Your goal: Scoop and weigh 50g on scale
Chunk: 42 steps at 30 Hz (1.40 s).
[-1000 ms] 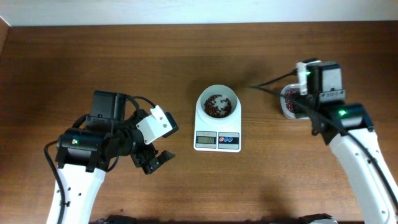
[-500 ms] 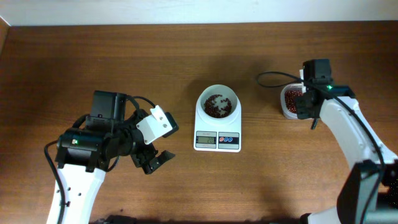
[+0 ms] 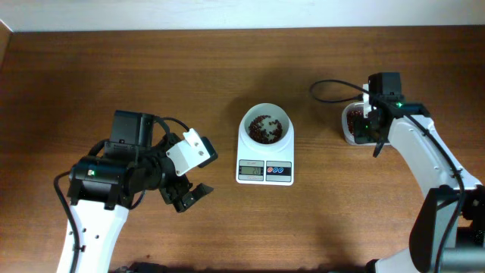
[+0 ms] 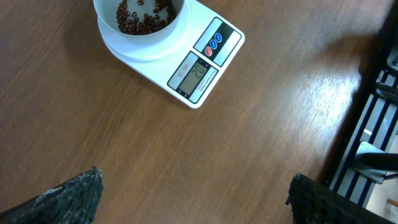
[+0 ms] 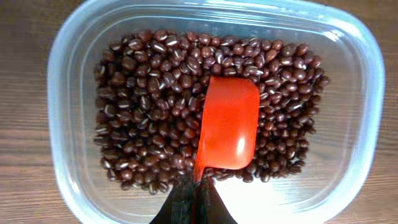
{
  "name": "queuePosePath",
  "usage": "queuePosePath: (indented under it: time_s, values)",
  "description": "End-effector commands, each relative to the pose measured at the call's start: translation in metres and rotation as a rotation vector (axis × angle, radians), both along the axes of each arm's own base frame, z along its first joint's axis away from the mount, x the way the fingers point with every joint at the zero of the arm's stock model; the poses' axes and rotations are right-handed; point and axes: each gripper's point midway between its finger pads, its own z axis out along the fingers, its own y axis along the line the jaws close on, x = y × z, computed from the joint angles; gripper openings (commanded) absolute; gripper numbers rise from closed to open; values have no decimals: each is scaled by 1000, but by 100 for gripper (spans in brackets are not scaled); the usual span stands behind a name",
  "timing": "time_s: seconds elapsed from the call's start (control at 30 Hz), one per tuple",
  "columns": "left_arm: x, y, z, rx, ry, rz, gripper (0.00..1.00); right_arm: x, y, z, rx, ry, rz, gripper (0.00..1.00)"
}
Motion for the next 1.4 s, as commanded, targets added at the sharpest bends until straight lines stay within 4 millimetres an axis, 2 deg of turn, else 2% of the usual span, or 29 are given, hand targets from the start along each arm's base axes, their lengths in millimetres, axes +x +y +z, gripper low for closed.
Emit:
queuePosePath:
  time_s: [0.0,0.1,0.33,0.57,0.8,1.17,1.37]
  values:
    - [1,-2,10,-15,-33,-15,99,3,17,-2,113,-6,-16,4]
    - [1,-2,10,-15,-33,-16,99,3,22,2,144,-16,-15,4]
    - [1,-2,10,-15,-33,-16,99,0,19,2,207,-7,-50,4]
    - [1,-2,10,-15,-33,-16,99,2,7,14,281,-24,-93,4]
    - [1,-2,10,-15,-33,-16,99,3,4,19,414,-42,-114,4]
    - [1,-2,10,-15,-33,-16,99,-1,-30,31,615,-103,-222,4]
    - [1,-2,10,-15,-33,-16,99,-2,-41,39,703,-139,-252,4]
